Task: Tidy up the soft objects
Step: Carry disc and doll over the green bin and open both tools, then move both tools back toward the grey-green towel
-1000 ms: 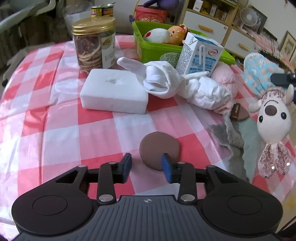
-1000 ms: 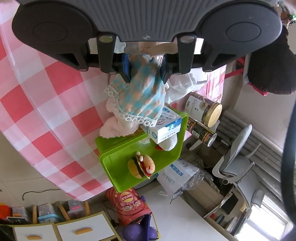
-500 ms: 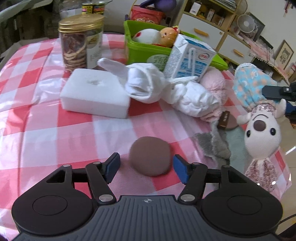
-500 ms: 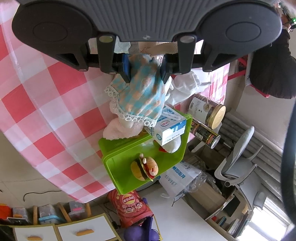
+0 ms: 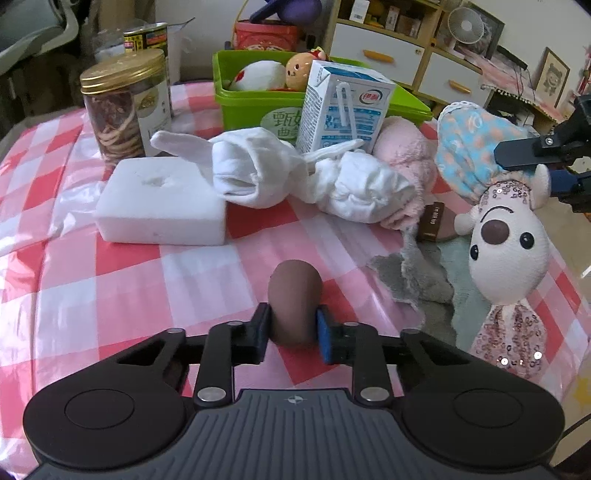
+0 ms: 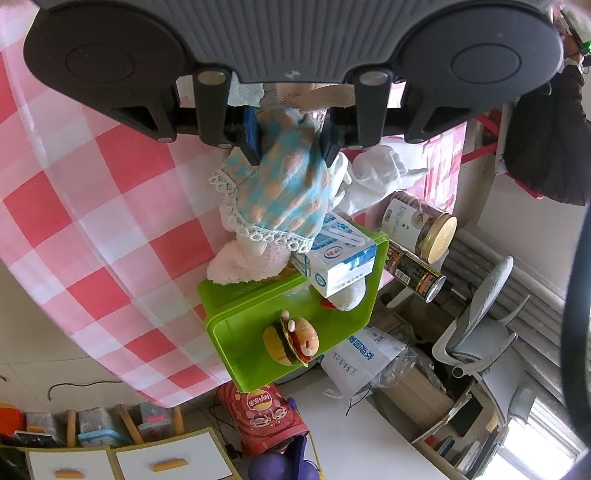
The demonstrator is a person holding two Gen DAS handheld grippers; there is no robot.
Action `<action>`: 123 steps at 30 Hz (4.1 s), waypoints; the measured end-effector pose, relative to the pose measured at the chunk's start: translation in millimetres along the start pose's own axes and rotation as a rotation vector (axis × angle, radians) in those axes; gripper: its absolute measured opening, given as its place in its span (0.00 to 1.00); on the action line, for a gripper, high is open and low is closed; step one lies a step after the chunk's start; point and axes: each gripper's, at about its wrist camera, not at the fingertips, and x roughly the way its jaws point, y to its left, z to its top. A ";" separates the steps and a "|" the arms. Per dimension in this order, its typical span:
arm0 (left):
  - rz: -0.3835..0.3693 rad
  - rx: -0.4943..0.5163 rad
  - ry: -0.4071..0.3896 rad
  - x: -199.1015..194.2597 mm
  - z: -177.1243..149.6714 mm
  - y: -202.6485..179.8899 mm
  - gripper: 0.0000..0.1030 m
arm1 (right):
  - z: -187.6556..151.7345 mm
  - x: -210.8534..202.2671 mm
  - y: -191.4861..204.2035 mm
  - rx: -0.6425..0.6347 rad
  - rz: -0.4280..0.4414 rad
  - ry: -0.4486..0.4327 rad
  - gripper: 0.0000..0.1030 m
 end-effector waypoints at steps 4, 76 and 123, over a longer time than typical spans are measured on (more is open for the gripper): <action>-0.002 -0.003 0.004 -0.9 0.0 1.1 0.13 | 0.3 0.1 -3.1 0.000 -0.004 0.001 0.09; -0.046 -0.200 -0.153 -9.1 151.9 32.5 0.74 | 109.6 40.6 28.6 -0.158 -0.030 -0.319 0.50; 0.141 -0.227 -0.030 -16.1 21.5 45.3 0.95 | -13.1 43.5 19.1 -0.113 -0.153 0.137 0.64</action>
